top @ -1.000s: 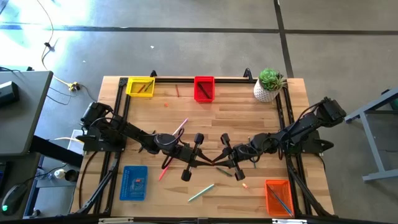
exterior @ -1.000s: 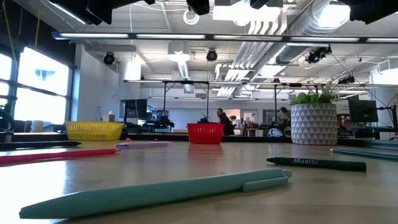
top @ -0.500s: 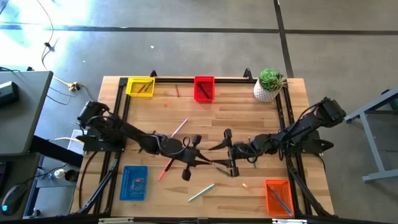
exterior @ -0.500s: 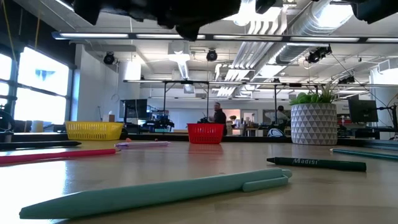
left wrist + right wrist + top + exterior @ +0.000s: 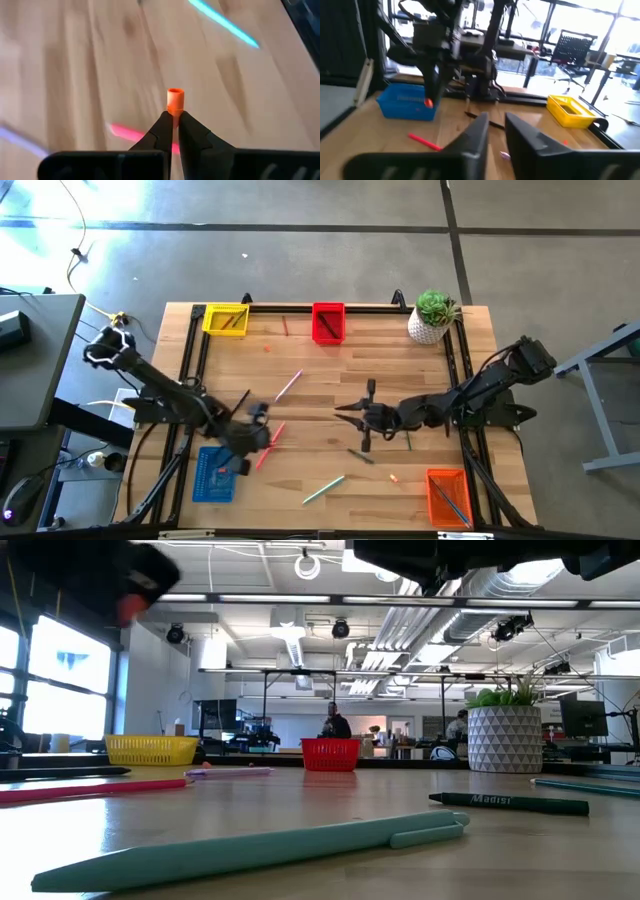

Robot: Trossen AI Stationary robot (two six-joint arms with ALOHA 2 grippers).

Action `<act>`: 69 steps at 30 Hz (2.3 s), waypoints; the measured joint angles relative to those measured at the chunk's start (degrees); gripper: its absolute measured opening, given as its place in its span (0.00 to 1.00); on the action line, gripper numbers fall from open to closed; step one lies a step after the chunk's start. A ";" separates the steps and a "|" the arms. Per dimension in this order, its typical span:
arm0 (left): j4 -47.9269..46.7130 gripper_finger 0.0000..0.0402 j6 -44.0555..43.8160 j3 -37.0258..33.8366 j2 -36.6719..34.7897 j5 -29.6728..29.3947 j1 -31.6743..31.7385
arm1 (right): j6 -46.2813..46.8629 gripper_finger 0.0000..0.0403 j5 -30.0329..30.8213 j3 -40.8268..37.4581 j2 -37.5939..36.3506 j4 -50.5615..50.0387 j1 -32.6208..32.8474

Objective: Sort crayons/erasers/pens/pencils in bins
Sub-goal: Put the top right orange eraser into the blue bin, then put the green pencil into the orange bin

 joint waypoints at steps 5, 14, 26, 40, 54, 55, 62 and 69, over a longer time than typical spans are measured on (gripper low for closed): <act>-14.65 0.00 -15.45 0.00 -1.70 -0.18 -9.12 | 0.71 0.03 -0.44 0.04 -0.04 -1.17 -0.33; -26.27 0.00 -35.51 -0.09 -1.19 3.52 -21.75 | 1.43 0.02 -0.46 0.04 -0.04 -1.68 -0.33; -18.84 0.00 -37.43 -0.09 7.67 6.71 -28.62 | 1.61 0.00 -0.50 0.04 -0.04 -2.03 -0.33; -18.99 0.19 -38.49 -0.07 11.11 8.92 -28.51 | 1.62 0.00 -0.52 0.04 -0.04 -2.14 -0.33; -17.60 0.26 -30.24 3.48 2.70 1.59 -28.55 | 2.76 0.00 -0.50 0.04 -0.07 -4.26 -0.33; -16.08 0.24 -27.76 3.48 1.77 -1.02 -28.35 | 2.74 0.00 -0.50 0.04 -0.07 -4.23 -0.33; 1.11 0.13 -3.19 1.59 -2.78 -9.97 -20.71 | 2.74 0.00 -0.50 0.04 -0.07 -4.21 -0.33; 27.96 0.01 15.24 -7.00 -2.71 6.86 -5.57 | 2.94 0.00 -0.38 0.04 -0.07 -4.23 -0.33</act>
